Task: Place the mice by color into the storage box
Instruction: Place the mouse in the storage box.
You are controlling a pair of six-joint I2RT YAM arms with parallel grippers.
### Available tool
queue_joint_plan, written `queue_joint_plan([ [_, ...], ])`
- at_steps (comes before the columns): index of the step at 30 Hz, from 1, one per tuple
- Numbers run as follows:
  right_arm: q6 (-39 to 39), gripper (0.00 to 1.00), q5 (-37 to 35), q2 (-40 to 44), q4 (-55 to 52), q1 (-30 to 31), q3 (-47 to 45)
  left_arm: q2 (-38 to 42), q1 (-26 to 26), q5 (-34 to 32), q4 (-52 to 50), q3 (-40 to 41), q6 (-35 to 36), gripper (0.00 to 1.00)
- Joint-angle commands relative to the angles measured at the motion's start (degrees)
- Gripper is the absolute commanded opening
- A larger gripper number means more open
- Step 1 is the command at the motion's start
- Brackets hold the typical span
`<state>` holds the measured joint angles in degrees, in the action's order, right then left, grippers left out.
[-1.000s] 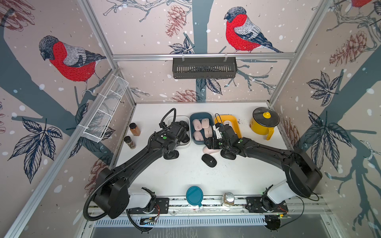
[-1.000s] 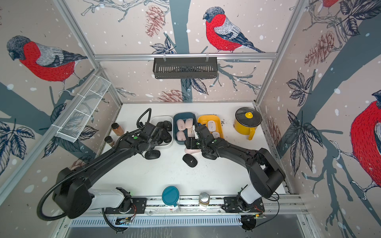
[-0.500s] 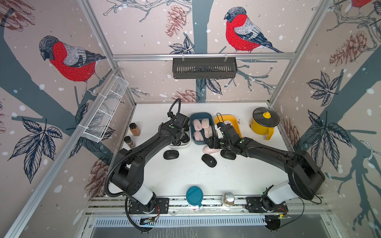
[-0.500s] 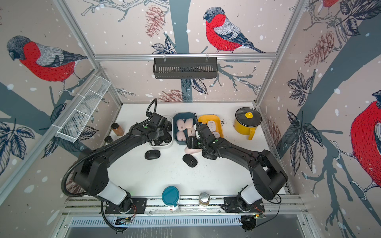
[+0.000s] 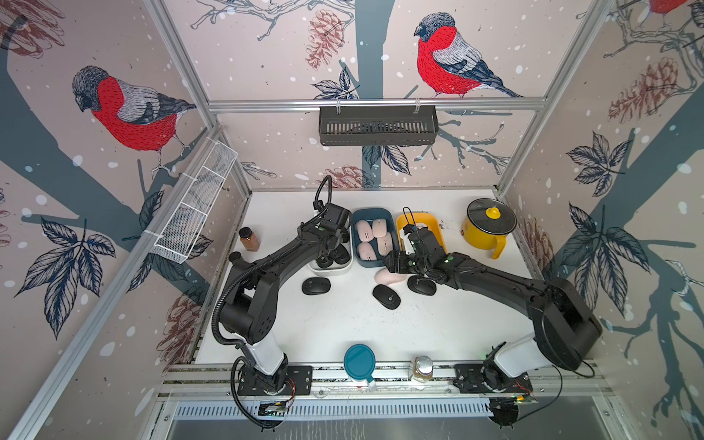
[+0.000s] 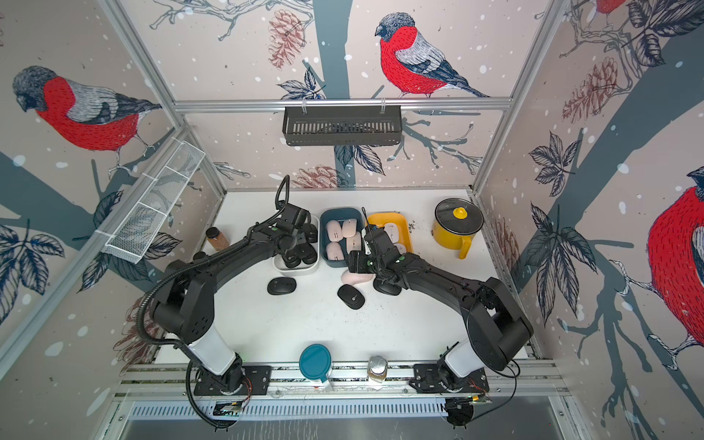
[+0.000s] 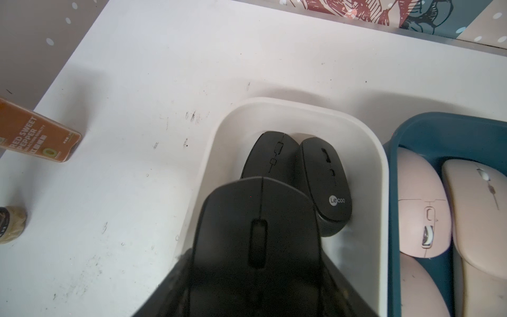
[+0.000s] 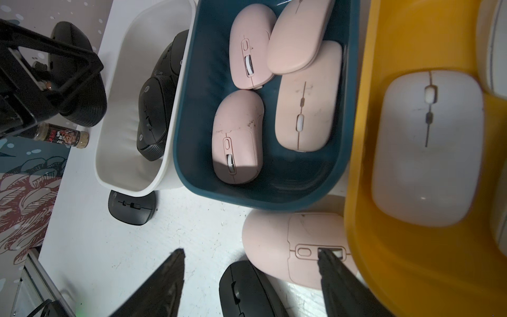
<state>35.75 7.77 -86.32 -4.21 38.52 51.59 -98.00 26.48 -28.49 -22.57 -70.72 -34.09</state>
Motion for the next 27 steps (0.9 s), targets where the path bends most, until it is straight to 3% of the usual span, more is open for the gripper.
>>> queue_joint_plan([
  [1,-0.41,0.77,-1.06,0.84,0.18,-0.11,-0.39,-0.85,-0.2,-0.1,3.06,-0.65,1.02,0.56],
  [27,0.03,0.77,-2.58,4.08,-0.07,-1.95,-3.6,-9.39,-1.89,0.76,7.51,-6.01,5.13,0.56],
])
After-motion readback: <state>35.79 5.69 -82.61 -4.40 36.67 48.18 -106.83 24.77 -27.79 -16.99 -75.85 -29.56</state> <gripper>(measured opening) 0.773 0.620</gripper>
